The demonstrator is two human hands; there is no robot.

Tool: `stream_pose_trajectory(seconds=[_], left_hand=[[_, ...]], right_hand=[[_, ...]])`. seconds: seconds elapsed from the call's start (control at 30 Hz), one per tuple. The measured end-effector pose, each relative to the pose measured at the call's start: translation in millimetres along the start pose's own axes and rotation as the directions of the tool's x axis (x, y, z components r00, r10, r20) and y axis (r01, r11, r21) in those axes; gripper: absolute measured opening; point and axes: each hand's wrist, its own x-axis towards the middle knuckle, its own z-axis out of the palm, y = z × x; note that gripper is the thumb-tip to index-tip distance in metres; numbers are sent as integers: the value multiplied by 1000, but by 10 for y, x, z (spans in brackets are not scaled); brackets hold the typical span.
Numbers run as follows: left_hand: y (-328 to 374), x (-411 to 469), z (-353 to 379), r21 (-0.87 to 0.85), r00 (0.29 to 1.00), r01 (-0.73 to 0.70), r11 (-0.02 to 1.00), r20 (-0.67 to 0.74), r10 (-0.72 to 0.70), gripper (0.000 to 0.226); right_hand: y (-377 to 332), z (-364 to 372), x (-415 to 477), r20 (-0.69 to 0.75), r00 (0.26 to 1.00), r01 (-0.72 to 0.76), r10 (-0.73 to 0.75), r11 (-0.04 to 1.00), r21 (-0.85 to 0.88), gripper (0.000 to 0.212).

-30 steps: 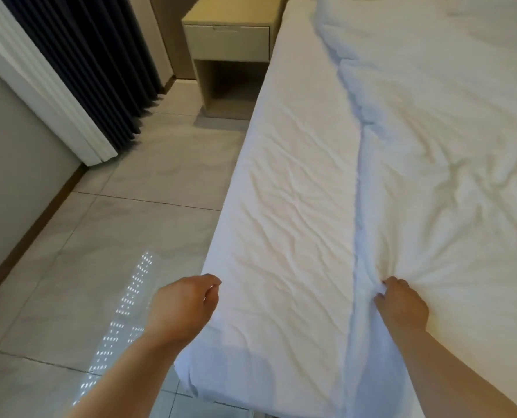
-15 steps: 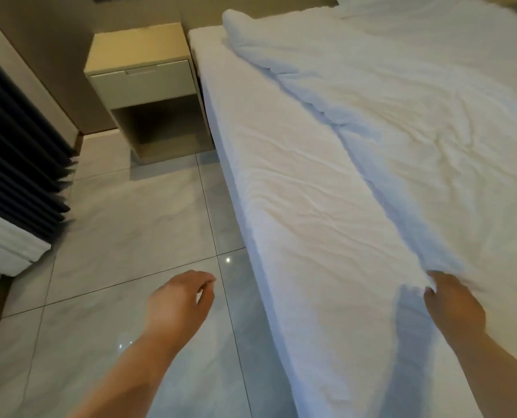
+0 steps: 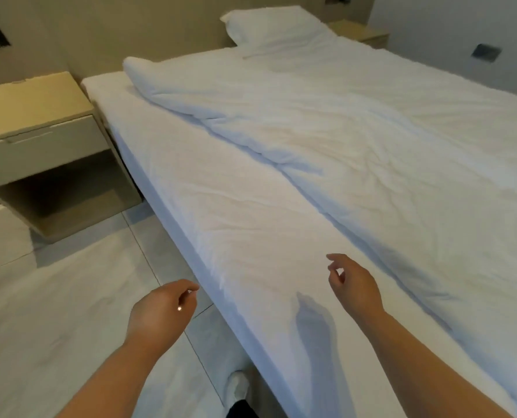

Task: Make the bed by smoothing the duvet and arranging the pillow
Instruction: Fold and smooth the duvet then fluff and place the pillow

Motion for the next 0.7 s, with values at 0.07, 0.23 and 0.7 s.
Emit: stream_pose_trajectory(seconds=[0.07,0.23,0.7], left_hand=[[-44,490,-86,15,1000,-28,999,13,28,27],[-186,1982,-491,182,991,-34,983,133,10,30],[-756,6412,-394,219,936,-303,928,252,246,36]], right_hand=[[-197,73,388,-51,998,-28,31,998,58,31],[-863,193,1591,-17,993,-110,114,984,138,28],[-2280,908,4759,-59,981,-187,182,978,-87,40]])
